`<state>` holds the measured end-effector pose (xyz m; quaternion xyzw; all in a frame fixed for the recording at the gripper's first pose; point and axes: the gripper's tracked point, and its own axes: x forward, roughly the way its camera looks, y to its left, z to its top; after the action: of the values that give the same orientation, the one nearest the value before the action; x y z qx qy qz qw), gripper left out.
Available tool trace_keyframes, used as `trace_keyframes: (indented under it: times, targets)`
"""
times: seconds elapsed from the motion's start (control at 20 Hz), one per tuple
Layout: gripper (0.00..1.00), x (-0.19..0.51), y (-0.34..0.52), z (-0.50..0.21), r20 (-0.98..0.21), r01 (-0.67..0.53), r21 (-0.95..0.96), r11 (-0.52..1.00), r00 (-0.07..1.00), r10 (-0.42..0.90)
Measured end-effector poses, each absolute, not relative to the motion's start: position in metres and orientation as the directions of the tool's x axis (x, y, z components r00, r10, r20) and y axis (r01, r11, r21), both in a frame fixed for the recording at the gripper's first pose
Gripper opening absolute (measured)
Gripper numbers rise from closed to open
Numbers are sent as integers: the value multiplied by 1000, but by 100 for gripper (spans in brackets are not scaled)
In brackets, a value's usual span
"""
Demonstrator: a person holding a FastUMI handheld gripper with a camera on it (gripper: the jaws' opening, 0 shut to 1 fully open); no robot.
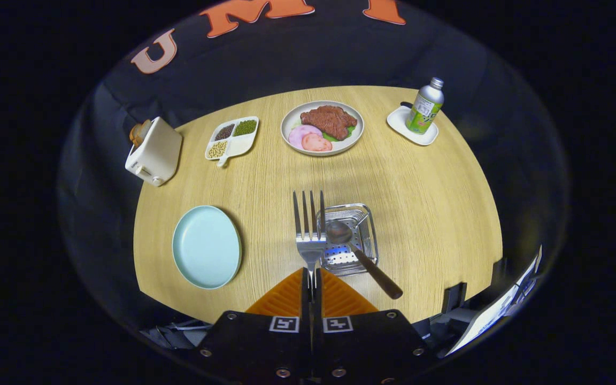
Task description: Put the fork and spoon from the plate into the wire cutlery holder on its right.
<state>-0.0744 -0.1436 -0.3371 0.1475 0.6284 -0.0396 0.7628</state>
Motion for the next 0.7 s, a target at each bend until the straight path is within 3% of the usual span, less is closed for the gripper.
trace_keyframes:
  times: [0.4, 0.7]
  targets:
    - [2, -101, -150, -347, -966, 120, 247, 962, -46, 253]
    - [3, -108, -151, -354, -954, 166, 228, 959, -157, 254]
